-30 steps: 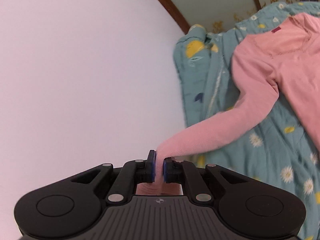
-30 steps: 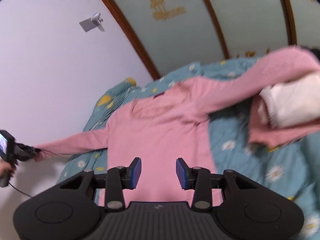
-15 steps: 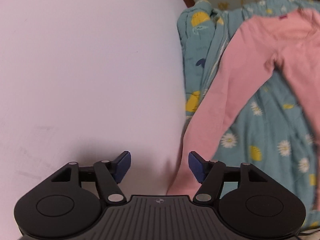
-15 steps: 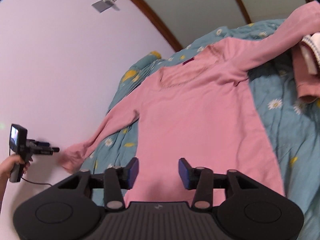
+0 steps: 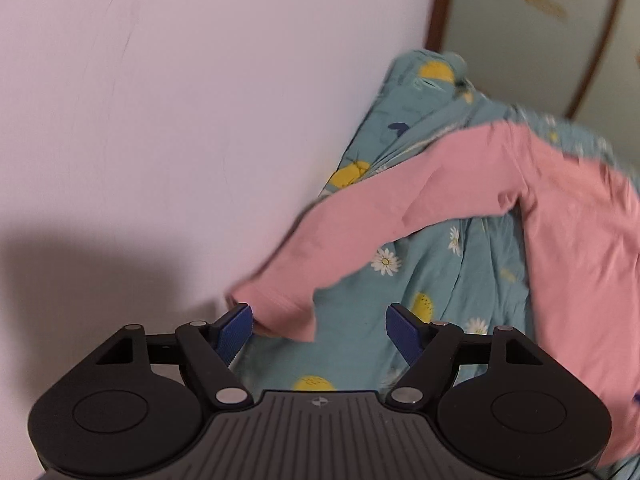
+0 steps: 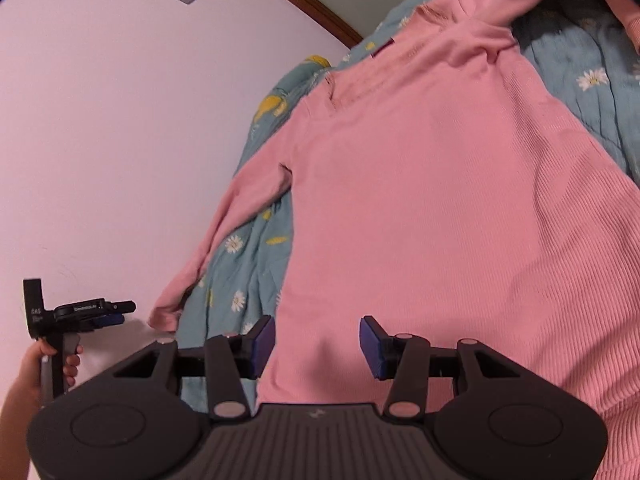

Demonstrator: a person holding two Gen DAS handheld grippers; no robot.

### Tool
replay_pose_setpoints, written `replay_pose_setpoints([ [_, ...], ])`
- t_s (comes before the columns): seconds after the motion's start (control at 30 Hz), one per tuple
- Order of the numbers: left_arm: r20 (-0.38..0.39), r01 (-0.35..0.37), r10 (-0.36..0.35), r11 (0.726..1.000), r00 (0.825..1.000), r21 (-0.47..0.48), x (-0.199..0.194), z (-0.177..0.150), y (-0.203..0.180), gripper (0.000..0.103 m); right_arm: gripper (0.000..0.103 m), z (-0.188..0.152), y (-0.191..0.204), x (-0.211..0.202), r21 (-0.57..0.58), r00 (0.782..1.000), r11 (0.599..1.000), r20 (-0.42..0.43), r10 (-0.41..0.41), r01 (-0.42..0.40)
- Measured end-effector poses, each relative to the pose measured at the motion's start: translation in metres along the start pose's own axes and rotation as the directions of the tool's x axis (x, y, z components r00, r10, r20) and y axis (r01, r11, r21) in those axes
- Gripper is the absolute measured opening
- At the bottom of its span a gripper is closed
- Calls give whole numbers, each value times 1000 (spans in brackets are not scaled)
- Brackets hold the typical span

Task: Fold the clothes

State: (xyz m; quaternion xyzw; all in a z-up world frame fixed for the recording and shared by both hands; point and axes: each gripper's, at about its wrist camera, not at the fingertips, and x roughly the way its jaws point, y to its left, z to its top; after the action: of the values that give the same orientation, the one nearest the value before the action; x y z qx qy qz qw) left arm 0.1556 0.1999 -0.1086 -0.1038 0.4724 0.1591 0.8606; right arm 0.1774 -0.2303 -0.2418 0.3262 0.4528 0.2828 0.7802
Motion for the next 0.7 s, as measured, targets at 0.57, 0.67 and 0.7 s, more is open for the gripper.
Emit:
replay_pose_setpoints([
  [0.57,403,105,-55,989,914,-104,-64,53,-3,0,46,-3,-9,3,52,1000,999,11,-2,1],
  [0.67,366,99,-71,993,928,-61,-87,80,-15,0,46,-2,-8,5,52,1000,999,7,-1,1],
  [0.7,312,98,-80,994,947,-42,-86,86,-19,0,46,-2,-7,6,46,1000,999,2,1,-1],
])
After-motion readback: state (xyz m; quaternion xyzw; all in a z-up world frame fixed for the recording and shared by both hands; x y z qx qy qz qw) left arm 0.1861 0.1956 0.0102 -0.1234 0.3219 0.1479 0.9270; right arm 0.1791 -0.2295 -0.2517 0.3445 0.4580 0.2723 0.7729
